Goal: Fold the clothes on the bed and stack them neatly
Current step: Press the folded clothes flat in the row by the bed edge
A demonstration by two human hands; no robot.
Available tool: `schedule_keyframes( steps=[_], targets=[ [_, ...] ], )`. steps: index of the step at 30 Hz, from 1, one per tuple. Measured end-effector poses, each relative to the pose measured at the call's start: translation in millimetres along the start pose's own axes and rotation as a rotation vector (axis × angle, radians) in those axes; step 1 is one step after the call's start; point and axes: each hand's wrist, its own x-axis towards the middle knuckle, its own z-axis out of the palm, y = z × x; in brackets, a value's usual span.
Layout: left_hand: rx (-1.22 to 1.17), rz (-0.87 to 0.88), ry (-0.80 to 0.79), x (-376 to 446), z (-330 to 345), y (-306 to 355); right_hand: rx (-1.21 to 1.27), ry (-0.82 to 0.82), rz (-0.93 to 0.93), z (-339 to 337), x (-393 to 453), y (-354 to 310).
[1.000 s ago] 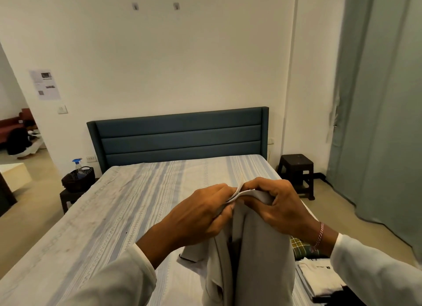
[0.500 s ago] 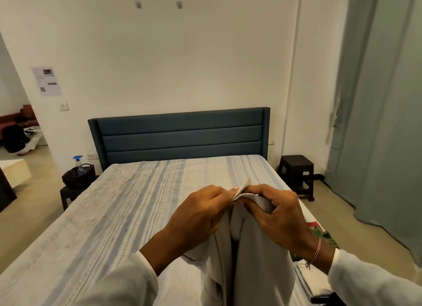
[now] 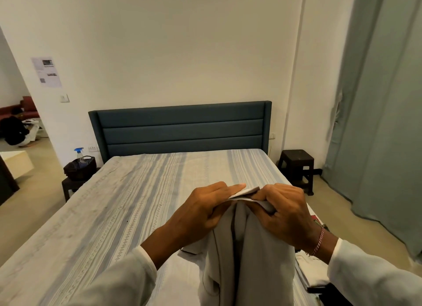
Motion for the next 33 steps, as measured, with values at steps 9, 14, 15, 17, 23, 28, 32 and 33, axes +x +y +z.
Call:
schedule_keyframes(
  steps=[9, 14, 15, 17, 23, 28, 32, 33],
  targets=[
    [-0.197, -0.279, -0.079, 16, -16, 13, -0.004, -0.071, 0.036, -2, -4, 3],
    [-0.15, -0.26, -0.332, 21, -27, 8, -0.007, -0.104, 0.044, -4, 0, 3],
    [-0.129, -0.265, -0.357, 21, -28, 7, 0.006, -0.127, 0.074, -4, 0, 3],
    [-0.092, -0.282, -0.403, 20, -27, 6, 0.018, -0.172, 0.125, -4, 3, 8],
    [-0.228, -0.439, -0.573, 19, -32, 0, -0.056, -0.437, 0.163, -19, 29, 34],
    [-0.535, -0.641, -0.621, -4, -31, -10, 0.357, -0.84, 0.329, -32, 53, 62],
    [-0.561, -0.681, -0.666, -11, -36, -17, 0.402, -0.917, 0.378, -36, 61, 84],
    [-0.537, -0.681, -0.684, -12, -42, -18, 0.39, -0.917, 0.371, -36, 62, 86]
  ],
)
